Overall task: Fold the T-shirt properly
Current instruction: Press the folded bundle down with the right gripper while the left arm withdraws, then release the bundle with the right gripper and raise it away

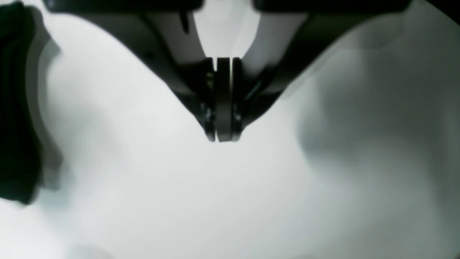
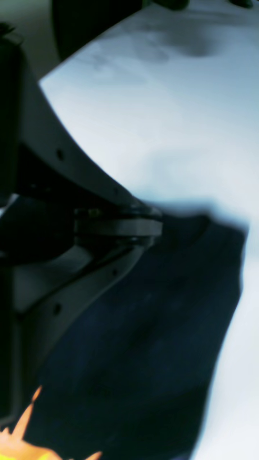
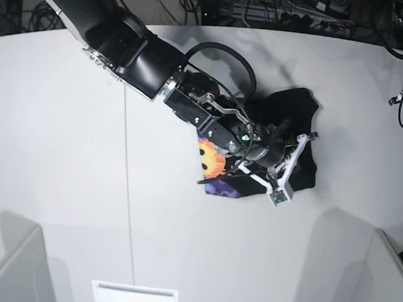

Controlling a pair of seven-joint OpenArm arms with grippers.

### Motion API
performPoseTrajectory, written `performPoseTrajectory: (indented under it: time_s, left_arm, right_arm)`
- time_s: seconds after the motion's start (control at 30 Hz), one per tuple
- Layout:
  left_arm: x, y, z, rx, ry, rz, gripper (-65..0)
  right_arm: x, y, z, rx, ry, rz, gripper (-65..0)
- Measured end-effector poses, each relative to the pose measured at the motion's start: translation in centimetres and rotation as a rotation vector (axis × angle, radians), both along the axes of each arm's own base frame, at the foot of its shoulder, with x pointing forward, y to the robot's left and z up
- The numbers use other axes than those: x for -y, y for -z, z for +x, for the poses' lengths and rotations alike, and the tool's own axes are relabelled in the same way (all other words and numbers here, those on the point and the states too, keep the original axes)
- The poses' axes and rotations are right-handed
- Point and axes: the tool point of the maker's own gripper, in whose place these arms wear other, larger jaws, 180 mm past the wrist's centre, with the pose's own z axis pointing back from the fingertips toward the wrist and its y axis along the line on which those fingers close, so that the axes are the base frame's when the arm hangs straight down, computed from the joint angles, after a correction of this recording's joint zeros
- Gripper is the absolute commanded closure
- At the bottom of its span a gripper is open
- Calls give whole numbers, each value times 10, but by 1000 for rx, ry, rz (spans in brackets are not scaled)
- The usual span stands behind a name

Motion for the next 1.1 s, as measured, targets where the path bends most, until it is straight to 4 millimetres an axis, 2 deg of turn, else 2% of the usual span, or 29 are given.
performPoseTrajectory:
  time_s: [0.07, 0.13, 0.2, 0.33, 0.47, 0.5, 0.53, 0.63, 0.7, 0.77, 0.87, 0.93, 1.03, 1.1]
  left_arm:
    - [1, 0, -1, -2, 0, 1, 0]
    - [11, 4, 4, -11, 26, -6, 0]
    - [32, 8, 11, -13, 81, -22, 0]
    - [77, -6, 24, 53, 177, -56, 0]
    - [104, -8, 34, 86, 236, -147, 0]
    - [104, -5, 34, 67, 229, -164, -64]
    - [107, -2, 36, 52, 234, -194, -158]
    - [115, 2, 47, 75, 235, -285, -428]
    - [119, 7, 53, 88, 232, -330, -563]
    - [124, 18, 56, 71, 226, -365, -650]
    - [158, 38, 66, 25, 289, -437, -650]
    - [179, 44, 75, 21, 333, -480, -650]
    - [198, 48, 87, 14, 379, -504, -650]
    - [206, 51, 93, 18, 387, -524, -650]
  right_arm:
    - [-10, -19, -4, 25, -23, 48, 0]
    - [-10, -34, 0, 35, -15, 93, 0]
    - [10, -37, 6, 39, 31, 122, 0]
    - [72, -14, 8, -11, 170, 117, 0]
    - [99, -15, -4, -18, 201, 145, 0]
    - [108, -17, -5, -7, 208, 145, 0]
    - [121, -19, -5, 13, 219, 140, 0]
    - [161, -5, -10, 7, 280, 81, 0]
    - [174, -1, -21, -9, 293, 74, 0]
    - [179, -8, -33, -12, 295, 102, 0]
    - [201, -11, -36, 0, 337, 101, 0]
    - [220, -4, -41, -10, 372, 74, 0]
    - [240, 7, -49, -37, 424, 43, 0]
    - [242, 13, -59, -65, 415, 34, 0]
